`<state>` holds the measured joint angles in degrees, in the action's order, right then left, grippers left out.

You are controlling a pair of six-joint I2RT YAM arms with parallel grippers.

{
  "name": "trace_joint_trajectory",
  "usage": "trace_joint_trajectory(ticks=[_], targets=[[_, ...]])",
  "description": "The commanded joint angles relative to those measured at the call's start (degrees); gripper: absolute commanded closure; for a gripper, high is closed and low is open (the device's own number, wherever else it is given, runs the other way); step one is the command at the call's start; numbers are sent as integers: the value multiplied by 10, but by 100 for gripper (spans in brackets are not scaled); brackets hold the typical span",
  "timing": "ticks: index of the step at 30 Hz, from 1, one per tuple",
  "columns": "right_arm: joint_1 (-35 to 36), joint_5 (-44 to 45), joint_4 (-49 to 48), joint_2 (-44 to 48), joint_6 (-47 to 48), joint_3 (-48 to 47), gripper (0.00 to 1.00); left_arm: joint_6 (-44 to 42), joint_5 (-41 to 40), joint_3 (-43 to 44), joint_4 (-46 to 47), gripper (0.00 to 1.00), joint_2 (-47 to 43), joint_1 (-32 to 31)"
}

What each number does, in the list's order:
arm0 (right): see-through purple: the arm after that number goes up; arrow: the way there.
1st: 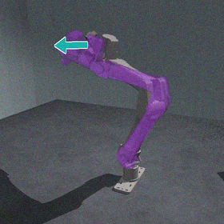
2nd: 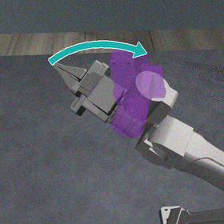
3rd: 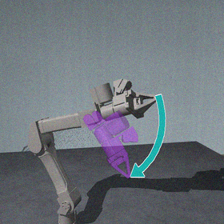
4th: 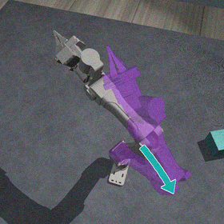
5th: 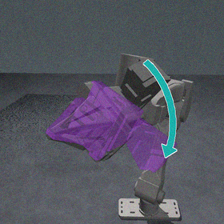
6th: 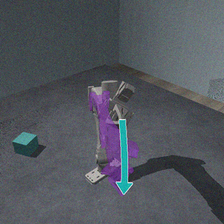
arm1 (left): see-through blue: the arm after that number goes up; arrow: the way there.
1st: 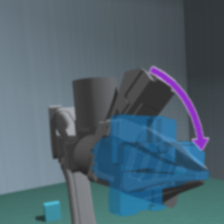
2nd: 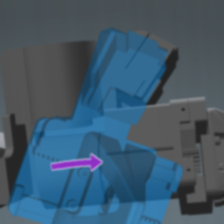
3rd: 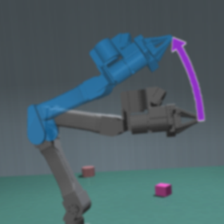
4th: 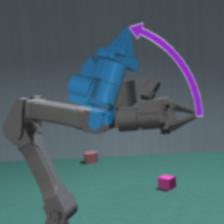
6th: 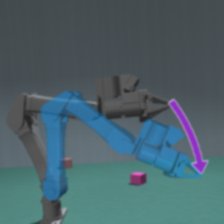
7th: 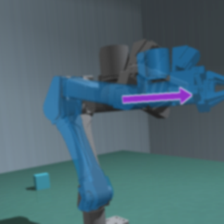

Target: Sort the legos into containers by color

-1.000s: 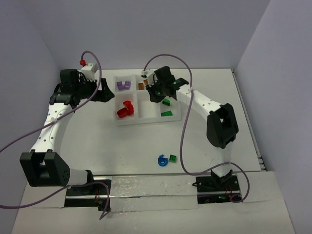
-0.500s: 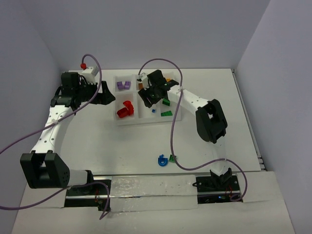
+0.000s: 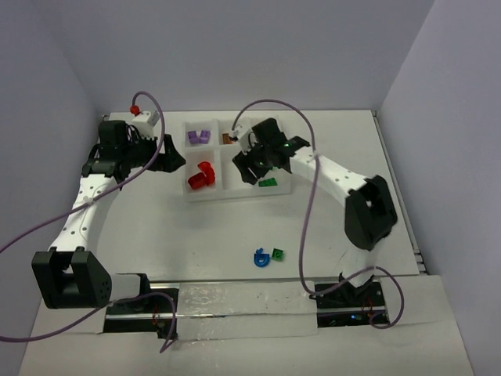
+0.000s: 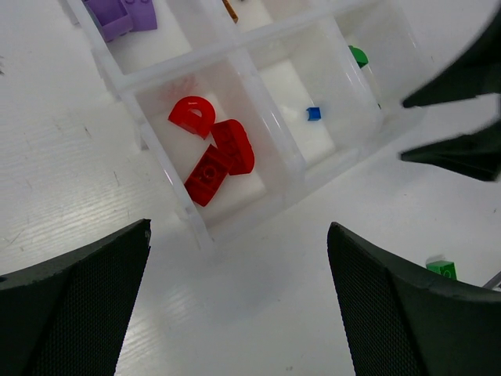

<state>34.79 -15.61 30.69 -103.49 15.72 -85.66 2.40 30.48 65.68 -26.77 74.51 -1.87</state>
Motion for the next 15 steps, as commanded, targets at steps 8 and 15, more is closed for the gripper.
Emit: trace_joint_trajectory(ticks=[8,15], targets=[[49,-95,159,276,167,285,24,-37,-13,-17,27,1,-32,3],[131,5,106,242,99,381,15,-29,-42,-14,30,1,-28,3]])
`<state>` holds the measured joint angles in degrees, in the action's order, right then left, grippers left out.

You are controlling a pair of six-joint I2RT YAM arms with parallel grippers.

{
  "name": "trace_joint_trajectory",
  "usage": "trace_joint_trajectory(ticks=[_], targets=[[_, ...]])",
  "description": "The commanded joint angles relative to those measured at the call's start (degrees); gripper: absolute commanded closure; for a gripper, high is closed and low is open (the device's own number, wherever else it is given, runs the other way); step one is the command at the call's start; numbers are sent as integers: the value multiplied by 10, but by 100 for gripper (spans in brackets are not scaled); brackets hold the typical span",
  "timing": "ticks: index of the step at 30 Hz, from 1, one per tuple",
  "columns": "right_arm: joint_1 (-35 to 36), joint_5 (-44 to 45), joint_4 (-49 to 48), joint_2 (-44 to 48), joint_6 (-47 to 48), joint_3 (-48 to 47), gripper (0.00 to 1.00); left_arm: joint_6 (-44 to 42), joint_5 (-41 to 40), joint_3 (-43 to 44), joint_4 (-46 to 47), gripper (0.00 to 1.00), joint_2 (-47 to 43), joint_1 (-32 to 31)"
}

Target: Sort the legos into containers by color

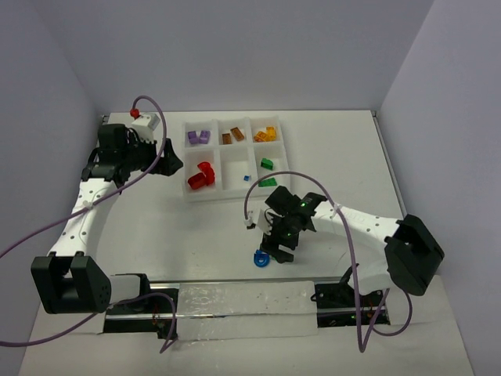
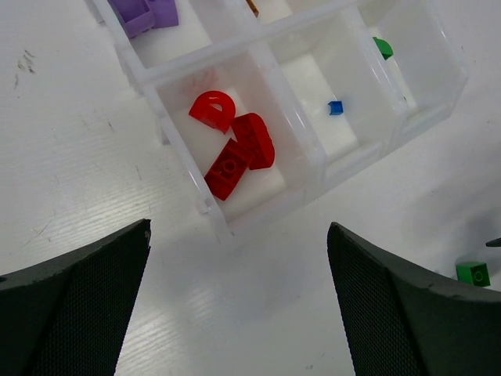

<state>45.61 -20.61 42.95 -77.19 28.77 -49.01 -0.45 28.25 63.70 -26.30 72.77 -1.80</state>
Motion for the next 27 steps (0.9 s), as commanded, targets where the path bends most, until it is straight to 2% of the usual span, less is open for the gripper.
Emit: trace_joint_trajectory(ticks=[1,8,15,17,19,22,27], targets=[[27,57,-21,-23,-36,16,13,-1,-21,5,26,1,-11,2],[45,100,-59,-60,-61,29,9,-2,-24,-11,34,1,-22,2],[54,112,-100,-89,-79,34,11,-8,-26,-16,37,1,-21,2],[54,113,-110,-95,-77,42,29,-12,-27,-19,39,1,-24,2],[55,118,-116,-89,-77,53,39,-13,-27,-21,43,1,-28,2],[55,122,-118,-64,-72,62,59,-15,-29,-32,56,1,-36,2],[42,127,-82,22,-42,40,97,-20,-23,-36,55,1,-36,2]])
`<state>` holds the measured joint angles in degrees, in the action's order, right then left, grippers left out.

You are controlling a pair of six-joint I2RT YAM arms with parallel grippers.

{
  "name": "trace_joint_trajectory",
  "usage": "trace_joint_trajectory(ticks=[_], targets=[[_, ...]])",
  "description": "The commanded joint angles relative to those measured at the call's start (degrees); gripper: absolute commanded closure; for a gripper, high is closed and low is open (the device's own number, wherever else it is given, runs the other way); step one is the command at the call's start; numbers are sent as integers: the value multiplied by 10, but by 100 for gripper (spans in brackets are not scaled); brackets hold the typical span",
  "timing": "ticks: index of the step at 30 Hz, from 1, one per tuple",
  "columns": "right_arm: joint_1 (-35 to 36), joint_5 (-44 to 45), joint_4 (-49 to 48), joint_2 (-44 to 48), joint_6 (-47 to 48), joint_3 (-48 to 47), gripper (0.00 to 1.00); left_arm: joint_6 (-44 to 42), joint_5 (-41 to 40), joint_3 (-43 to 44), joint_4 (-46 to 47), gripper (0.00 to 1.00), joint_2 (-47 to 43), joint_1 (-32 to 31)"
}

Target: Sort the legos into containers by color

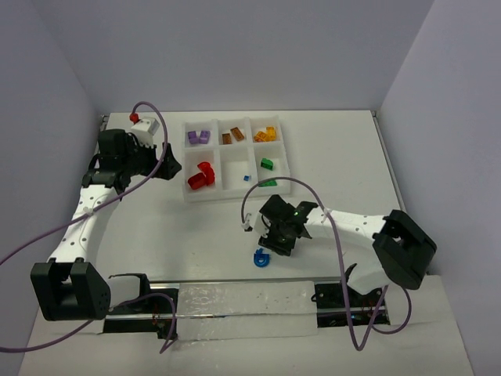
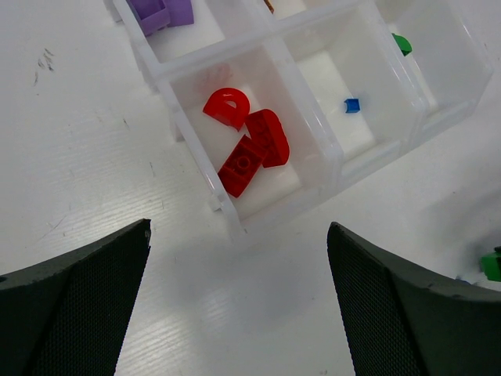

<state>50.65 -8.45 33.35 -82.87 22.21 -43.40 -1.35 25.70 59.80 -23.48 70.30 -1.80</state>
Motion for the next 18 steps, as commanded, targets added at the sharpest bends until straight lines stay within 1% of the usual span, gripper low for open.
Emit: trace_joint_trajectory(ticks=[1,3,4,5,7,9,13,18], targets=[[-18,5,21,89,28,-25,100,-13,4,5,25,1,-12,2],[-54,-4,27,100,39,-55,100,-24,15,9,13,1,-11,2],[-96,-31,39,97,49,-90,100,-42,33,16,-2,1,-10,1],[-102,-34,39,96,49,-97,100,-44,45,17,-3,1,-10,1],[-190,-56,26,57,40,-189,100,-74,63,11,-15,1,-16,-7],[-230,-51,8,17,16,-247,100,-84,69,-1,-6,1,-31,-13],[-257,-33,-19,-92,-12,-351,100,-107,56,-34,10,1,-53,-53],[-267,-36,-19,-185,-35,-426,100,-127,24,-41,1,1,-56,-102]])
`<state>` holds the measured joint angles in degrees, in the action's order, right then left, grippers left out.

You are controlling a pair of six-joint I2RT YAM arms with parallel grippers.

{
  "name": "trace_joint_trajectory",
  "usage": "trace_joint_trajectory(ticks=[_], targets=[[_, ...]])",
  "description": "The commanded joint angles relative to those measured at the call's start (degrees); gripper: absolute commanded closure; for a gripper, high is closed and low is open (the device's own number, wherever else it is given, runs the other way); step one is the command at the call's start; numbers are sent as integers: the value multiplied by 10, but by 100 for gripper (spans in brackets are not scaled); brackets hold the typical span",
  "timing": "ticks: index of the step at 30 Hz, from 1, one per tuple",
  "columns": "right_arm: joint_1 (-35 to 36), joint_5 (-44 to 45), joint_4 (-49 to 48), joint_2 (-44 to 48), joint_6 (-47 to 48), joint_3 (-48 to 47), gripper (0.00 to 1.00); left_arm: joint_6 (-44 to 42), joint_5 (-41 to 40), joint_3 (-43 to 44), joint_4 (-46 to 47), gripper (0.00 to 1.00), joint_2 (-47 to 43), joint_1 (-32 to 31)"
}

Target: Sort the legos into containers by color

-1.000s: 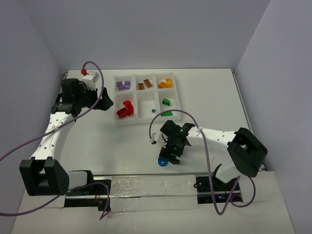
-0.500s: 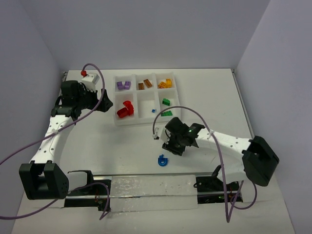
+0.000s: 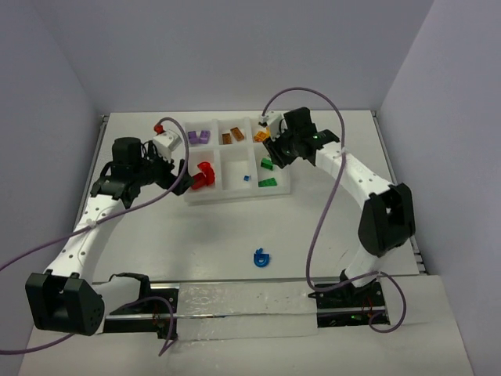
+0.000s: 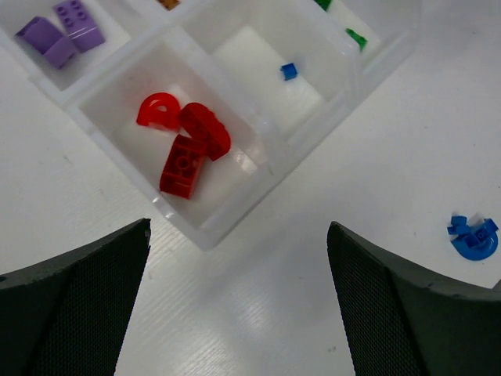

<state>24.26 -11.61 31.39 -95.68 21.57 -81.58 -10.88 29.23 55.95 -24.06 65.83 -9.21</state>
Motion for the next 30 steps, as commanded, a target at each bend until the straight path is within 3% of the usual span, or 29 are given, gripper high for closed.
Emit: trace_joint_trajectory(ticks=[1,7,8,9,10,11,14,17,22,25,30], targets=[[-4,-5,-4,-79,-33,-59,99,-36,-15,-3,2,1,-12,-36],[-3,22,-18,-140,-44,-91,84,-63,15,-22,-7,1,-19,-69],[-3,23,-19,-146,-46,-94,78,-75,36,-33,-6,1,-27,-78],[-3,21,-19,-155,-50,-99,63,-96,47,-55,-1,1,-44,-95],[-3,20,-19,-159,-53,-103,61,-108,53,-58,0,1,-55,-98],[-3,21,-17,-165,-57,-110,47,-120,63,-78,2,1,-64,-112],[-1,21,-7,-173,-61,-123,29,-157,76,-111,3,1,-91,-137],[1,23,-2,-169,-64,-128,21,-186,87,-109,-16,1,-88,-152],[2,12,13,-127,-80,-138,16,-186,80,-99,2,3,-67,-187],[-10,-16,17,-66,-101,-127,2,-182,38,-91,11,5,-35,-257],[-52,-53,23,31,-117,-77,0,-203,-17,-87,-4,4,26,-369]])
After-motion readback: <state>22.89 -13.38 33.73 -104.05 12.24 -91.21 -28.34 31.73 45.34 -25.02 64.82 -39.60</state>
